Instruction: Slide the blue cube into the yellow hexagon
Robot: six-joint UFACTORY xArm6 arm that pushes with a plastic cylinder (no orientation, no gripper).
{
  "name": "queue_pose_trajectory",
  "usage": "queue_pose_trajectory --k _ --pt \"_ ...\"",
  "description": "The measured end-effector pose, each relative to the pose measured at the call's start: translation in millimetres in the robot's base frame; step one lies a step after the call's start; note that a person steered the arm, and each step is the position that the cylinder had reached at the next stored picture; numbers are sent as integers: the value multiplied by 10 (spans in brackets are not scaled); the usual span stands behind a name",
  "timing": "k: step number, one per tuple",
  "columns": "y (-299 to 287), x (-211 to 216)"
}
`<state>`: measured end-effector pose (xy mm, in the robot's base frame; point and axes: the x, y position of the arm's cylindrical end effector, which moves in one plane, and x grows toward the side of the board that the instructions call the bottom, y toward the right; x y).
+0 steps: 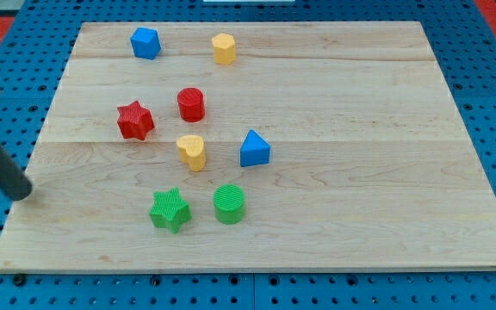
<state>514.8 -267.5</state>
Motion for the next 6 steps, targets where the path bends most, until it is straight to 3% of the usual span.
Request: queue_pose_trajectory --k 1,2,3,4,5,6 --pt "492 -406" --pt "214 -892" --pt "212 -1656" --pt "580 -2402" --pt "1247 -2758" --pt "1084 -2809"
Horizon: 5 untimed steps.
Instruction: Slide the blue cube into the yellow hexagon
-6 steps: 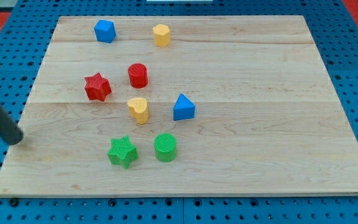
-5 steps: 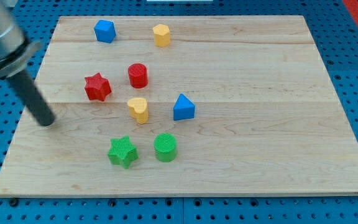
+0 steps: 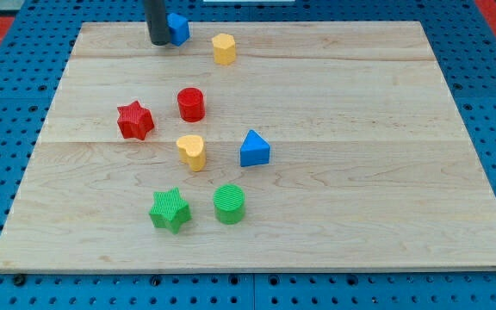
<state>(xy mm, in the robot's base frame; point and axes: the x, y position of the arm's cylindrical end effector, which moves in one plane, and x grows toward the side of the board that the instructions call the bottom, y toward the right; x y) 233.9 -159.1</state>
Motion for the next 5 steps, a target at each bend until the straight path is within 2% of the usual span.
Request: queue_pose_trajectory --k 1,3,5 --pt "-480 -90" --pt "148 -416" --pt "1083 -40"
